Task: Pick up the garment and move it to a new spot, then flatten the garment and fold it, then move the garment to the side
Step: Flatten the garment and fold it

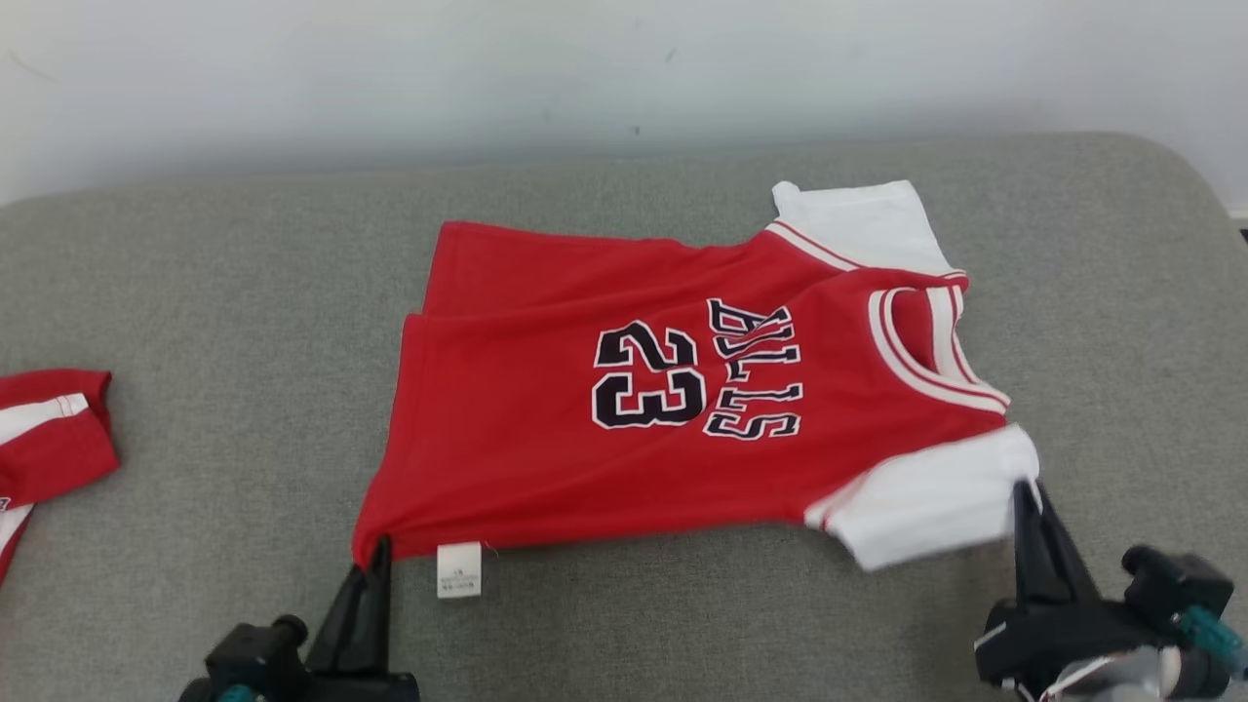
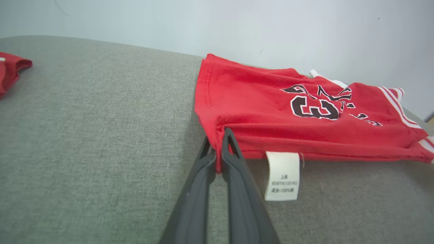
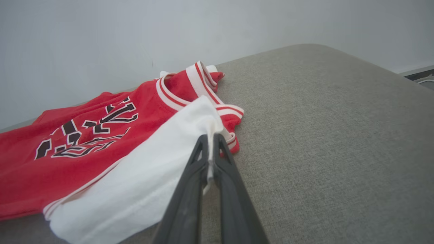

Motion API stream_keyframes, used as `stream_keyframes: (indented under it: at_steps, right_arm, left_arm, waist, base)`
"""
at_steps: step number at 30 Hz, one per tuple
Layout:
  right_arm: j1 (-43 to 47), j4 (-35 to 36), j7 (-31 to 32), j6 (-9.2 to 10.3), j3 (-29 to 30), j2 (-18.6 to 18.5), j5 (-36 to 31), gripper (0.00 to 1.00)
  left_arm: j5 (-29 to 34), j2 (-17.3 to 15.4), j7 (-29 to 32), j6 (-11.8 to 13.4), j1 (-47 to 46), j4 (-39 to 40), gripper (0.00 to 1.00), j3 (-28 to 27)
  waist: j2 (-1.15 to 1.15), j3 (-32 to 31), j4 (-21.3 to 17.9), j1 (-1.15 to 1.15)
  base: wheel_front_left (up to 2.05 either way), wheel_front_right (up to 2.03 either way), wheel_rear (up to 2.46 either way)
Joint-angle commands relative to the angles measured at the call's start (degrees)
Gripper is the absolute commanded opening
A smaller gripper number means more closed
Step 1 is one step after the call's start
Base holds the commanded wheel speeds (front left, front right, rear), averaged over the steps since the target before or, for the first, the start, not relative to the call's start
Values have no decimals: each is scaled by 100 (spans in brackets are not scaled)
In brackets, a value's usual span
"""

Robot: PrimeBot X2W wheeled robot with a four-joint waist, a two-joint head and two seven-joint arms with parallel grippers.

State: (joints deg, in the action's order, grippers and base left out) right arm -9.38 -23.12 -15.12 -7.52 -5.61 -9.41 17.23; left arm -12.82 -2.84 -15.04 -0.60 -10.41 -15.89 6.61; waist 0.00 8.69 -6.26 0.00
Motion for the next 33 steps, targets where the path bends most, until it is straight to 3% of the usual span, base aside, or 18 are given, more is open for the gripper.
stream_keyframes:
  at_steps: [1, 5, 9, 19, 26, 33]
  right_arm:
    - [-112, 298, -2, 6, 36, -20, 88, 0]
    - [-379, 745, -3, 6, -104, -139, 151, 0]
    - [-1072, 986, -2, 6, -363, -461, 79, 0]
    - [-2824, 916, -1, 6, -652, -1063, -80, 0]
    - [-4132, 519, -1, 6, -934, -1434, -158, 0]
    - [-5600, -74, -2, 6, -1015, -1792, -360, 0]
  left_arm:
    - [49, -10, -21, -24, -35, 141, 0, -126]
    - [228, -6, -21, -163, -251, 408, 0, -378]
    - [681, -151, -21, -466, -949, 601, 0, -635]
    - [1059, -835, -20, -664, -2860, -149, 0, -242]
    - [1284, -1209, -15, -680, -4251, -900, 0, 323]
    - [1576, -1362, -15, -676, -5732, -1510, 0, 747]
  waist:
    - [0, -192, -28, 0]
    - [0, -445, -28, 0]
    - [0, -679, 48, 0]
    - [0, -780, 164, 0]
    - [0, -373, 111, 0]
    - [0, 684, 60, 0]
  base:
    - [0, 0, 0]
    - [0, 0, 0]
    - [0, 0, 0]
    - [0, 0, 0]
    - [0, 0, 0]
    - [0, 0, 0]
